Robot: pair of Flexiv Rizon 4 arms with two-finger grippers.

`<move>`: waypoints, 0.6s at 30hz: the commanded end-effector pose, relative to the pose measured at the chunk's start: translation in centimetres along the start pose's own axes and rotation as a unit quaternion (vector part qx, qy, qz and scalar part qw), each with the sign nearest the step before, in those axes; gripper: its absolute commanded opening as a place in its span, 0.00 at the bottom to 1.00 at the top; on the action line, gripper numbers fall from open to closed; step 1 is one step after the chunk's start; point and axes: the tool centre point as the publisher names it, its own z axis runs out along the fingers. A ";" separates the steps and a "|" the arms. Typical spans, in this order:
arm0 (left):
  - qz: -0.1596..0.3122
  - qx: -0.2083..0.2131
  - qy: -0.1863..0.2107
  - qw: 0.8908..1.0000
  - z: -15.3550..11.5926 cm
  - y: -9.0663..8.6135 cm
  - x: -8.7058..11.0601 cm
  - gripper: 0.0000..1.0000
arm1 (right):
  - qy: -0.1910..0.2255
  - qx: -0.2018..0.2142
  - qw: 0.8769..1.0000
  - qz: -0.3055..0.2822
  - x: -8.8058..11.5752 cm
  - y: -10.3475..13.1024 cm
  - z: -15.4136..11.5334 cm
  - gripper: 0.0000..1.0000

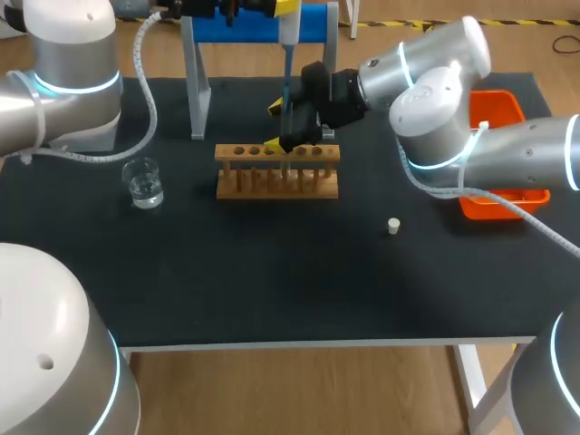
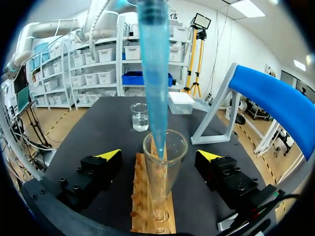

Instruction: Invert the test tube, pick up the pipette, mount the tip to pipette, aspirate from beaker and dispense into the tube, eject the tip, return the pipette, and cap with the stopper.

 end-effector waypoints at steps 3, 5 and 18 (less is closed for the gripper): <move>0.004 -0.003 -0.005 1.000 0.0 -0.9 0.3 0.00 | 0.002 0.002 1.000 0.000 -0.1 0.0 -0.1 1.00; 0.008 -0.004 -0.005 1.000 0.1 -1.2 0.4 0.00 | 0.002 0.002 1.000 0.000 -0.1 0.0 -0.1 1.00; 0.019 -0.009 -0.021 1.000 -0.8 -2.5 1.3 0.00 | 0.002 0.002 1.000 0.000 -0.1 0.0 -0.1 1.00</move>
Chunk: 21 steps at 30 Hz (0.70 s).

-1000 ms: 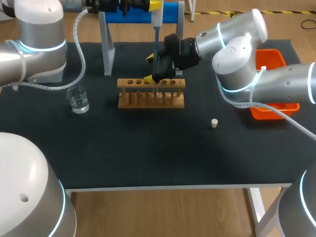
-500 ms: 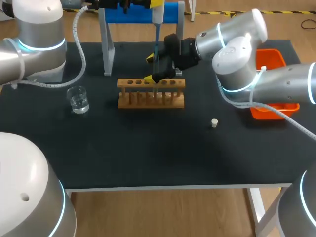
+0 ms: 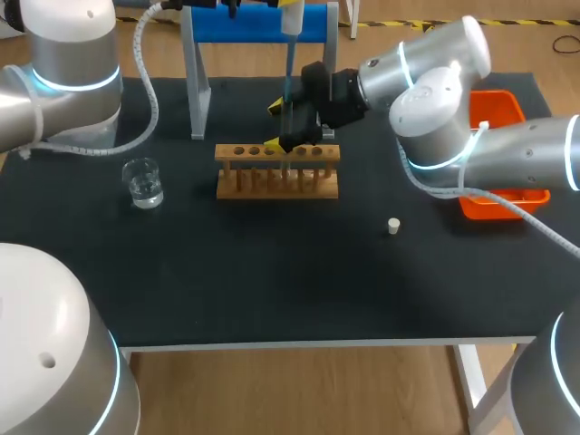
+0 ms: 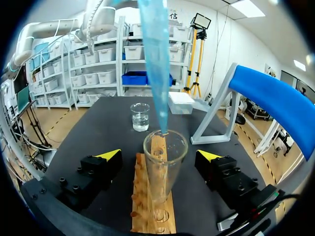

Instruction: Invert the test tube, pick up the pipette, mount the tip to pipette, aspirate from beaker and dispense into the tube, eject the tip, return the pipette, and cap with the stopper.

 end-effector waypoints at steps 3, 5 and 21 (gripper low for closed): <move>0.004 -0.004 -0.022 1.000 -1.9 -0.7 0.8 0.00 | 0.002 0.001 1.000 0.000 -0.1 0.0 -0.1 1.00; 0.005 -0.007 -0.034 0.999 -2.9 -0.8 0.9 0.00 | 0.002 0.001 1.000 0.000 -0.1 0.0 -0.1 1.00; -0.040 -0.042 -0.142 0.988 -13.2 2.6 6.6 0.00 | 0.002 0.001 1.000 0.000 -0.1 0.0 -0.1 1.00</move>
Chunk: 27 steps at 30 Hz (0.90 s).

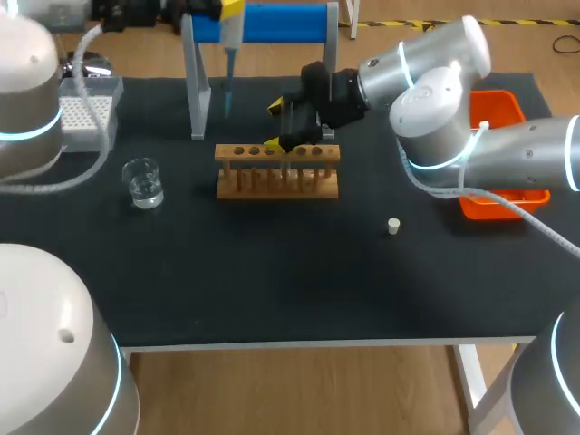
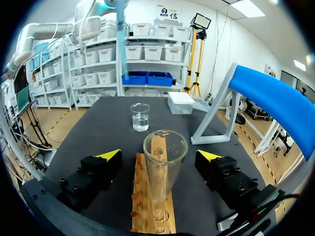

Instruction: Invert the test tube, pick up the pipette, mount the tip to pipette, aspirate from beaker and dispense into the tube, eject the tip, return the pipette, and cap with the stopper.

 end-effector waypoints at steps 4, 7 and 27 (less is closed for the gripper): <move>-0.026 -0.002 -0.046 0.999 -6.2 3.5 4.5 0.00 | 0.002 0.001 1.000 0.000 -0.1 0.0 -0.1 1.00; -0.034 0.000 -0.050 0.998 -6.9 5.0 5.9 0.00 | 0.002 0.001 1.000 0.000 -0.1 0.0 -0.1 1.00; -0.054 0.017 0.007 0.998 -1.6 10.3 11.8 0.00 | 0.002 0.001 1.000 0.000 -0.1 0.0 -0.1 1.00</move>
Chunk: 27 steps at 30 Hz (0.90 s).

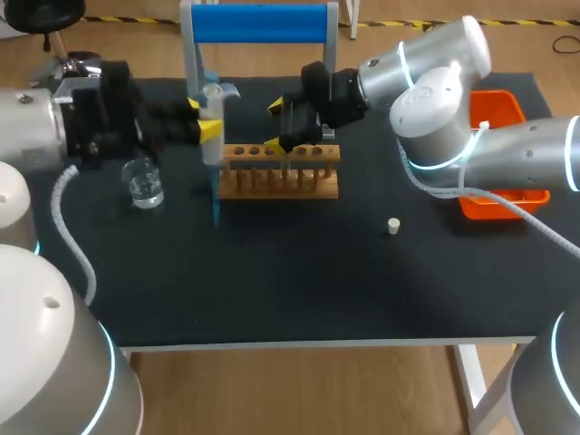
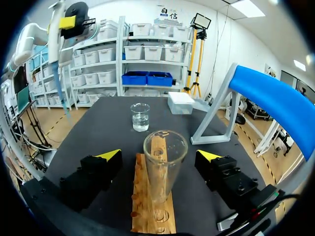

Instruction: Invert the test tube, pick up the pipette, mount the tip to pipette, aspirate from beaker and dispense into the tube, eject the tip, return the pipette, and cap with the stopper.

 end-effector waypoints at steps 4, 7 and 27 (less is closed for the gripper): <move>0.011 0.014 0.021 1.000 3.4 0.7 -0.2 0.00 | 0.002 0.001 1.000 0.000 -0.1 0.0 -0.1 1.00; 0.027 0.021 0.022 0.999 4.1 0.6 -0.1 0.00 | 0.002 0.001 1.000 0.000 -0.1 0.0 -0.1 1.00; 0.058 0.027 0.053 0.997 7.2 0.3 0.2 0.00 | 0.002 0.001 1.000 0.000 -0.1 0.0 -0.1 1.00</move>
